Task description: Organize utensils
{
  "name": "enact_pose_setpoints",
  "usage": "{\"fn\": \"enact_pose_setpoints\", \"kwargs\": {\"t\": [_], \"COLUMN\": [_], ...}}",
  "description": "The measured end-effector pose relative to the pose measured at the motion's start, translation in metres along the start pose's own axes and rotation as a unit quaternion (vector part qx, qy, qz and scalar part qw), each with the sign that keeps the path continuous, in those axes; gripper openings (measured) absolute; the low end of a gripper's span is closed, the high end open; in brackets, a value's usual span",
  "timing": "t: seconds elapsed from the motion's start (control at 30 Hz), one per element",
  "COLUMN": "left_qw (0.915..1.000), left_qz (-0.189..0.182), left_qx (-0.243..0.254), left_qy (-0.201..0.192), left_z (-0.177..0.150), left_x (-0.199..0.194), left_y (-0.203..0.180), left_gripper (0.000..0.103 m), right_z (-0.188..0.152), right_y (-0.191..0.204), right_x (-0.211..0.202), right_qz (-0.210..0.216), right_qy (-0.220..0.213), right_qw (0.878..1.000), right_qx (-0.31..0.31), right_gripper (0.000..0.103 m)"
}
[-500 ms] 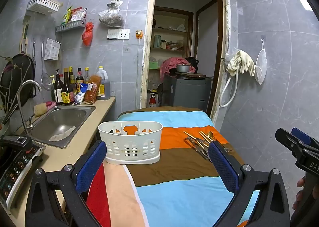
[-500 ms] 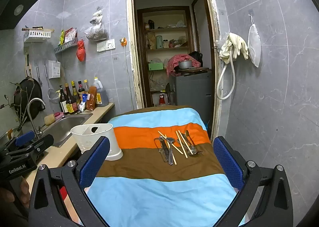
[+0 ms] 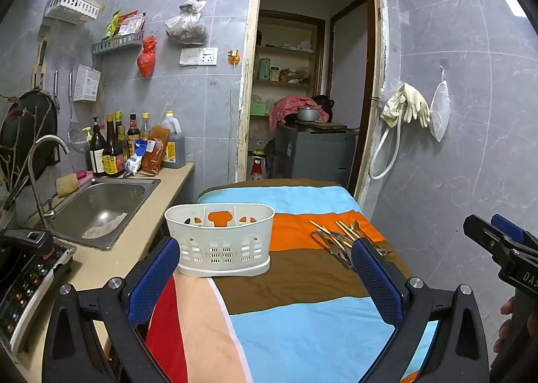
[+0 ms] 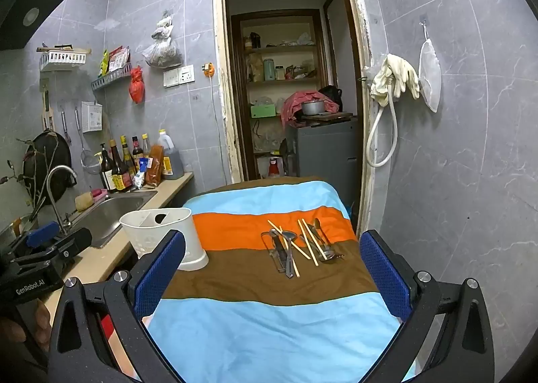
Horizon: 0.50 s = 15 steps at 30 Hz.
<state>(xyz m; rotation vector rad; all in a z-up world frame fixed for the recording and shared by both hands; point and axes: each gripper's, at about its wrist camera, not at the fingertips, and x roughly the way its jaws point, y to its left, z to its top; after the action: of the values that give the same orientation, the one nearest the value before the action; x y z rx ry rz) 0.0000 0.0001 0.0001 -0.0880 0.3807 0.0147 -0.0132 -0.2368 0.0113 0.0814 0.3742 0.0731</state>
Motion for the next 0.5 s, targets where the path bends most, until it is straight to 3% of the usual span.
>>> {"fn": "enact_pose_setpoints", "kwargs": {"t": [0.5], "left_qw": [1.0000], "left_qz": [-0.002], "left_qx": [0.000], "left_qy": [0.002], "left_z": [-0.0022], "left_x": [-0.0004], "left_y": [0.0000], "left_gripper": [0.103], "right_z": [0.0000], "right_y": [0.0004], "right_x": [-0.0009], "right_qz": [0.001], "right_qy": [0.001], "right_qw": [1.000], "right_qx": [0.002], "right_gripper": [0.102]}}
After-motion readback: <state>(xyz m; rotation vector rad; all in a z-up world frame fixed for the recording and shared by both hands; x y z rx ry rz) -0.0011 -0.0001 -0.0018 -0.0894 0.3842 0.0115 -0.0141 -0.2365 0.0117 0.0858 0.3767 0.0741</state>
